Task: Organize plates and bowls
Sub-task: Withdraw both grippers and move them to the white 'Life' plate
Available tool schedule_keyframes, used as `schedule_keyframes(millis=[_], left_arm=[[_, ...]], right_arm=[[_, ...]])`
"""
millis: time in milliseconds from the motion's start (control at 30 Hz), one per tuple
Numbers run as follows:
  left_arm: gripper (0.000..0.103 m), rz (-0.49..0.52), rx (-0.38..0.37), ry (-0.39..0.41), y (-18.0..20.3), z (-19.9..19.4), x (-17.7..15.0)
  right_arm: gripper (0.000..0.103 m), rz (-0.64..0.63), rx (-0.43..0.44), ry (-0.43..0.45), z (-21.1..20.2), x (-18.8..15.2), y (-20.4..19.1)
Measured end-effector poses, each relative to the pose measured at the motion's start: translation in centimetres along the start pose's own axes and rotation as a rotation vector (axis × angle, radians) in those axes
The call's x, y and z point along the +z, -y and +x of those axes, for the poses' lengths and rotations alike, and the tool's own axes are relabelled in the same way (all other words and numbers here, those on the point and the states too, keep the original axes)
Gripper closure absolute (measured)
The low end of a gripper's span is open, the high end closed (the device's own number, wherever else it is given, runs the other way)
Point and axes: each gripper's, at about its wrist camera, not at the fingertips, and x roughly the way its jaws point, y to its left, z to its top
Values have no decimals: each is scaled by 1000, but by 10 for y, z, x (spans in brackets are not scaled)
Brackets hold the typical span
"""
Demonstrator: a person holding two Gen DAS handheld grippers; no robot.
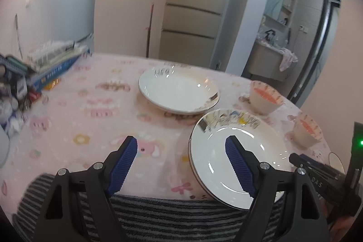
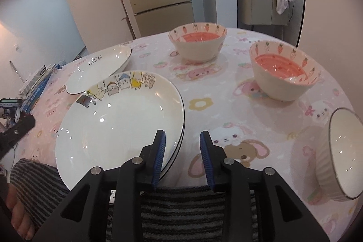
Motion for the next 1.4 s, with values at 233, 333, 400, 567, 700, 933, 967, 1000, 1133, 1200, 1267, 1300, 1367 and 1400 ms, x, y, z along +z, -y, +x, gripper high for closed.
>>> schedule_keyframes(millis=[233, 333, 400, 567, 700, 933, 967, 1000, 1133, 1200, 1267, 1300, 1367, 1400], left_arm=[[16, 93, -18, 180, 6, -70, 49], [15, 97, -9, 259, 5, -95, 79], [9, 73, -48, 280, 1, -106, 106], [0, 26, 20, 340, -1, -113, 165], [0, 49, 16, 342, 1, -105, 197], [0, 81, -12, 236, 4, -70, 226], [0, 86, 1, 240, 4, -67, 230], [0, 83, 13, 245, 3, -64, 231], [0, 22, -26, 248, -19, -49, 225], [0, 5, -85, 230, -33, -28, 219], [0, -35, -114, 186, -48, 0, 218], [0, -72, -113, 137, -57, 18, 216], [0, -118, -124, 55, -70, 52, 213], [0, -133, -130, 10, -75, 71, 210]], right_arm=[[66, -54, 44, 161, -78, 44, -11], [62, -79, 69, 247, -114, 76, -23], [59, -82, 93, 284, -130, 98, -31], [57, -22, 194, 307, -145, 160, -51], [53, 39, 285, 308, -137, 201, -64], [52, 118, 338, 285, -93, 237, -79], [52, 127, 324, 266, -82, 238, -81], [52, 138, 329, 262, -78, 237, -79], [52, 195, 339, 257, -54, 230, -69], [51, 198, 354, 220, -33, 223, -67], [50, 187, 356, 166, -8, 216, -69], [50, 186, 349, 137, 4, 212, -69], [50, 194, 349, 49, 32, 210, -68], [50, 200, 365, 23, 41, 209, -67]])
